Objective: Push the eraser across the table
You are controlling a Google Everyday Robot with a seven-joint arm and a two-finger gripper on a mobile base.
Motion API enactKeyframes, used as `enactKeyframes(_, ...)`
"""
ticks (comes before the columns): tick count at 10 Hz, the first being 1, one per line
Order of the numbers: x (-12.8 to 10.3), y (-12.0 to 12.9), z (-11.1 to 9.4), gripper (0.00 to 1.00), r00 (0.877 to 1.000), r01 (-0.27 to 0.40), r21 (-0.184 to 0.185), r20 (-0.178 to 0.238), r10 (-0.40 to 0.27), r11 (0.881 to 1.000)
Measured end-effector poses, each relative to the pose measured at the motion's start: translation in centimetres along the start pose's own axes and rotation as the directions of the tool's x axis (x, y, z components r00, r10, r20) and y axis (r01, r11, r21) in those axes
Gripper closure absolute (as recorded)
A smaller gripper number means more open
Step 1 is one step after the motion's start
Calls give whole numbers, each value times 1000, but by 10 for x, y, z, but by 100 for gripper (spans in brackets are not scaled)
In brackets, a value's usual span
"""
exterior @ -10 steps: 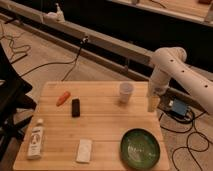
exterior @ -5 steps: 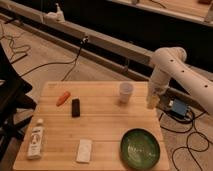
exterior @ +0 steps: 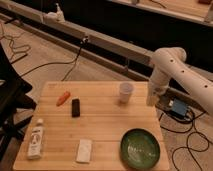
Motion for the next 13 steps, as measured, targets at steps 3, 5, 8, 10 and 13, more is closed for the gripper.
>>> enactKeyframes(3, -66, 28, 29, 100, 981, 5, -97, 192, 14, 995)
enactKeyframes(5, -106, 48, 53, 100, 963, 27, -163, 270, 18, 986)
enactKeyframes(8, -153, 64, 75, 100, 939, 111, -201, 341, -37, 973)
enactKeyframes(10, -149, 63, 74, 100, 940, 106, -199, 340, -33, 974)
enactKeyframes(13, -149, 63, 74, 100, 939, 105, -199, 341, -32, 974)
